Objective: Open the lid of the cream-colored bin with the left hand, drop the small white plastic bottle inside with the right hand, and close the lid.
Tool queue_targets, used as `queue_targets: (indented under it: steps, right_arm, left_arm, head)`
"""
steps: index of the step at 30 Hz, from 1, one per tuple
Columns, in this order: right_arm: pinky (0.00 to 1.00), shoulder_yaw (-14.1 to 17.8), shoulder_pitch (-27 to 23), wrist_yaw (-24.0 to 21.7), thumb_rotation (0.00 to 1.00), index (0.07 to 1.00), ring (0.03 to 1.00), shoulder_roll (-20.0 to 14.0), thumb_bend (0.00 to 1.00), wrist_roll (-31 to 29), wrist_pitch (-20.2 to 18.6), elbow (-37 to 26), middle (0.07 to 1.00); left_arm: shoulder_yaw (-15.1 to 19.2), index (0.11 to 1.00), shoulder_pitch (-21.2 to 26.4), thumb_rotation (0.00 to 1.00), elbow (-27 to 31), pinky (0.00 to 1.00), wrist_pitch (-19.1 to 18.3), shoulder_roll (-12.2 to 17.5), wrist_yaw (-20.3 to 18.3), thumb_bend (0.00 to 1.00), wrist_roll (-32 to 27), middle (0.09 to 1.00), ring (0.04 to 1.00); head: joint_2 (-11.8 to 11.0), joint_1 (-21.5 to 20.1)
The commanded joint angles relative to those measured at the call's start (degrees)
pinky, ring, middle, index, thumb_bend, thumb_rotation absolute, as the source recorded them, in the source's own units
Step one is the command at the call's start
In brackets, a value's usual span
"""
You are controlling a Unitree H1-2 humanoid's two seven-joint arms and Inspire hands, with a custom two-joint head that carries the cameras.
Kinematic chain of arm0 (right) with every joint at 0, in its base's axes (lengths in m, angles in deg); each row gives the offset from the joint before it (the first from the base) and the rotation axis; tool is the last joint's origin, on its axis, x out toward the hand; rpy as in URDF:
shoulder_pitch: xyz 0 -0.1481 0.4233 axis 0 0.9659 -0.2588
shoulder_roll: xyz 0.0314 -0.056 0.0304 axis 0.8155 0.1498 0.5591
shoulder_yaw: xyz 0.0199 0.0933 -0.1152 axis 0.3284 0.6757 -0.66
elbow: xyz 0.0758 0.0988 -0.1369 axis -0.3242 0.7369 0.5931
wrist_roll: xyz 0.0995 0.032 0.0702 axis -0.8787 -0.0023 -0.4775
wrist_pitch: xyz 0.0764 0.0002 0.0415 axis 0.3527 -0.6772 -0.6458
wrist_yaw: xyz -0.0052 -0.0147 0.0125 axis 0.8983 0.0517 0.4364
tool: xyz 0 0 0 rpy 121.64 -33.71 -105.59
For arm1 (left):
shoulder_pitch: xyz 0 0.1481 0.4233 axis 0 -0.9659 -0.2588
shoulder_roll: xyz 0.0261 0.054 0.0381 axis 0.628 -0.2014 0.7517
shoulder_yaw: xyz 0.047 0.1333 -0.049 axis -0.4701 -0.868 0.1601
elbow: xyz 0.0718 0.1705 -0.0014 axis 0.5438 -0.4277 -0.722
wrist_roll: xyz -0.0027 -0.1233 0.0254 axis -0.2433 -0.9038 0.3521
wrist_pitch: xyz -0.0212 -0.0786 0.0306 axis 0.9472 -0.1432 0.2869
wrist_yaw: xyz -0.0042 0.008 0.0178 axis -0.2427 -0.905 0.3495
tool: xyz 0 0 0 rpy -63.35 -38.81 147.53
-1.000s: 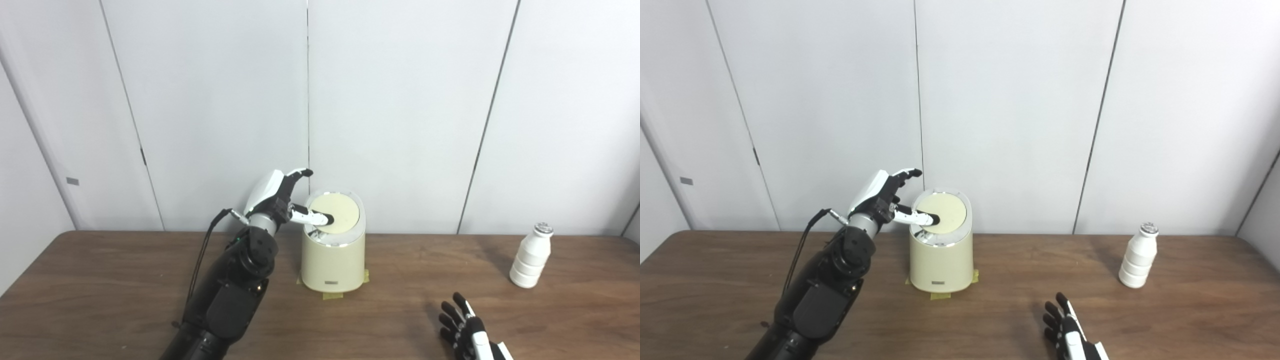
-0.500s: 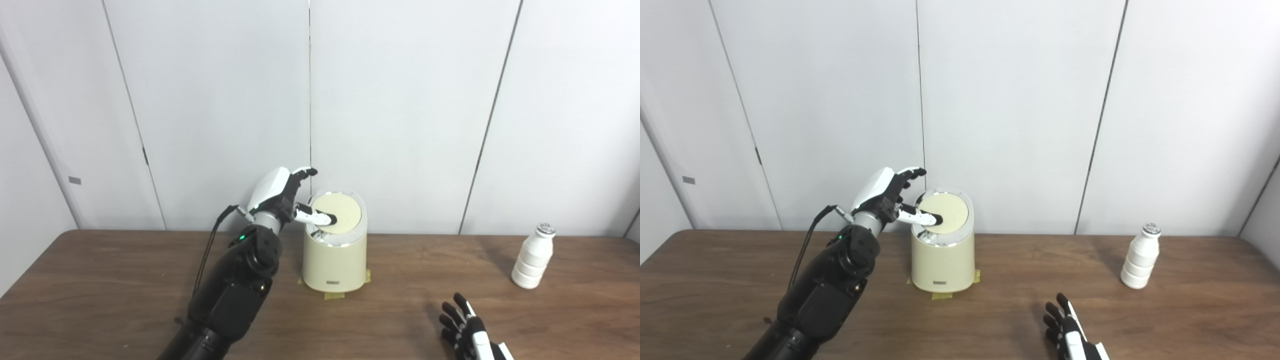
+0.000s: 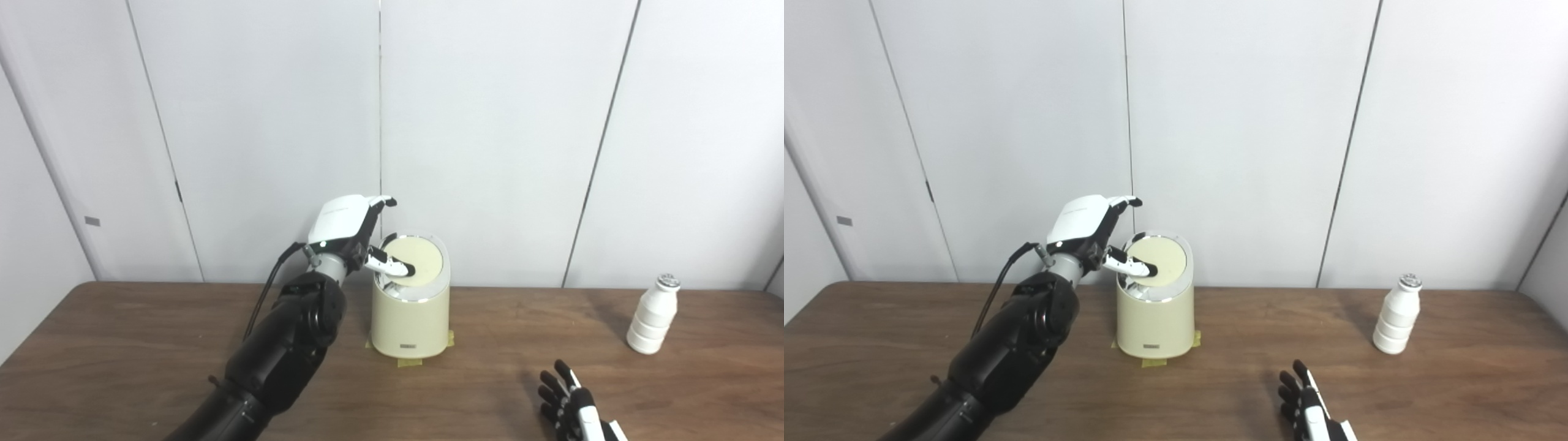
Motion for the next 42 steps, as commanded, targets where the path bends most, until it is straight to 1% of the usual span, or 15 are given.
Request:
queue_targets:
  steps: [1, 6, 11, 15, 17, 19, 22, 24, 26, 30, 33, 36, 38, 40, 42]
  right_arm:
    - [0.95, -0.2, 0.3, 0.1, 1.0, 0.994, 0.95, 0.6, 0.59, 0.1, 0.6, -1.9, 0.952]
    - [0.95, -0.3, 0.0, 0.2, 1.0, 0.996, 0.949, 0.7, 0.59, 0.3, 0.8, -1.6, 0.953]
    - [0.95, -0.3, -0.6, 0.5, 1.0, 0.992, 0.944, 0.9, 0.58, 0.3, 0.7, -1.2, 0.951]
    - [0.95, -0.4, -1.2, 0.7, 1.0, 0.991, 0.942, 1.0, 0.58, 0.7, 0.7, -0.7, 0.949]
    - [0.94, -0.4, -1.5, 0.7, 1.0, 0.991, 0.939, 1.1, 0.58, 0.7, 0.6, -0.5, 0.947]
    - [0.95, -0.3, -2.0, 0.7, 1.0, 0.991, 0.942, 1.2, 0.59, 0.4, 0.5, -0.2, 0.948]
    - [0.95, -0.3, -2.7, 0.8, 1.0, 0.991, 0.942, 1.2, 0.6, 0.9, 0.1, 0.2, 0.946]
    - [0.95, -0.3, -3.1, 0.9, 1.0, 0.99, 0.938, 1.1, 0.6, 1.5, 0.1, 0.5, 0.942]
    - [0.94, -0.4, -3.5, 0.9, 1.0, 0.991, 0.935, 1.0, 0.6, 2.1, 0.2, 0.8, 0.941]
    - [0.94, -0.4, -4.3, 0.8, 1.0, 0.995, 0.937, 1.0, 0.6, 2.5, 0.8, 1.7, 0.944]
    - [0.91, -0.4, -4.6, 1.2, 1.0, 0.99, 0.929, 1.2, 0.59, 2.9, 0.3, 1.0, 0.937]
    - [0.88, -0.4, -4.7, 1.7, 1.0, 0.984, 0.916, 1.2, 0.58, 3.4, -0.2, 0.2, 0.928]
    - [0.85, -0.4, -4.7, 1.9, 1.0, 0.978, 0.913, 1.2, 0.57, 3.6, -0.5, -0.4, 0.925]
    - [0.82, -0.2, -4.7, 2.1, 0.99, 0.973, 0.91, 1.2, 0.56, 3.4, -0.9, -1.2, 0.924]
    - [0.82, 0.0, -4.6, 2.0, 0.95, 0.975, 0.912, 0.9, 0.56, 3.5, -0.7, -2.0, 0.927]
  left_arm:
    - [-1.5, 0.882, 2.3, 0.0, -0.5, 0.84, 0.9, 0.5, -0.5, 0.9, 2.8, 0.884, 0.886]
    - [-1.9, 0.882, 2.2, 0.0, -1.0, 0.84, 1.8, 0.9, -0.4, 0.91, 4.1, 0.875, 0.881]
    - [0.2, 0.882, 1.9, 0.0, 0.0, 0.82, 1.3, 0.8, -2.0, 0.89, 2.1, 0.874, 0.873]
    - [4.3, 0.873, 1.2, 0.0, 1.0, 0.79, 0.3, 0.1, -2.6, 0.87, -1.7, 0.874, 0.856]
    - [6.9, 0.855, 0.8, 0.0, 1.7, 0.73, 0.0, -0.3, -2.5, 0.88, -4.1, 0.852, 0.829]
    - [9.6, 0.86, 0.1, 0.23, 3.4, 0.69, -1.3, -0.7, -3.2, 0.79, -6.6, 0.839, 0.819]
    - [12.9, 0.86, -0.8, 0.41, 6.1, 0.7, -2.4, -1.0, -4.1, 0.71, -9.9, 0.834, 0.816]
    - [14.6, 0.862, -1.5, 0.49, 8.4, 0.69, -2.5, -0.7, -4.2, 0.66, -11.7, 0.826, 0.807]
    - [15.6, 0.861, -2.1, 0.52, 9.8, 0.68, -2.1, -0.3, -3.9, 0.61, -12.4, 0.814, 0.792]
    - [17.6, 0.844, -2.8, 0.5, 11.4, 0.67, -1.5, 0.3, -3.3, 0.54, -14.1, 0.796, 0.764]
    - [20.5, 0.842, -3.8, 0.51, 13.4, 0.71, -2.2, 0.0, -3.5, 0.51, -17.4, 0.809, 0.78]
    - [22.1, 0.833, -5.0, 0.63, 14.8, 0.76, -2.5, 0.1, -3.6, 0.49, -19.2, 0.83, 0.813]
    - [23.4, 0.823, -6.5, 0.79, 15.7, 0.8, -1.9, -0.2, -3.1, 0.5, -20.6, 0.822, 0.828]
    - [25.6, 0.826, -8.3, 0.83, 17.5, 0.83, -1.2, -1.2, -2.8, 0.5, -24.1, 0.815, 0.827]
    - [27.6, 0.83, -10.8, 0.85, 20.6, 0.82, -1.4, -2.3, -3.0, 0.47, -27.4, 0.813, 0.823]
  head:
    - [0.0, -0.1]
    - [0.1, -0.2]
    - [0.3, -0.2]
    - [0.2, -0.4]
    - [0.2, -0.5]
    - [0.0, -0.5]
    - [-0.1, -0.5]
    - [-0.2, -0.4]
    - [-0.2, -0.3]
    - [-0.3, -0.6]
    - [-0.2, -0.6]
    - [0.0, -0.8]
    - [0.1, -1.0]
    - [0.4, -1.2]
    - [0.7, -1.6]
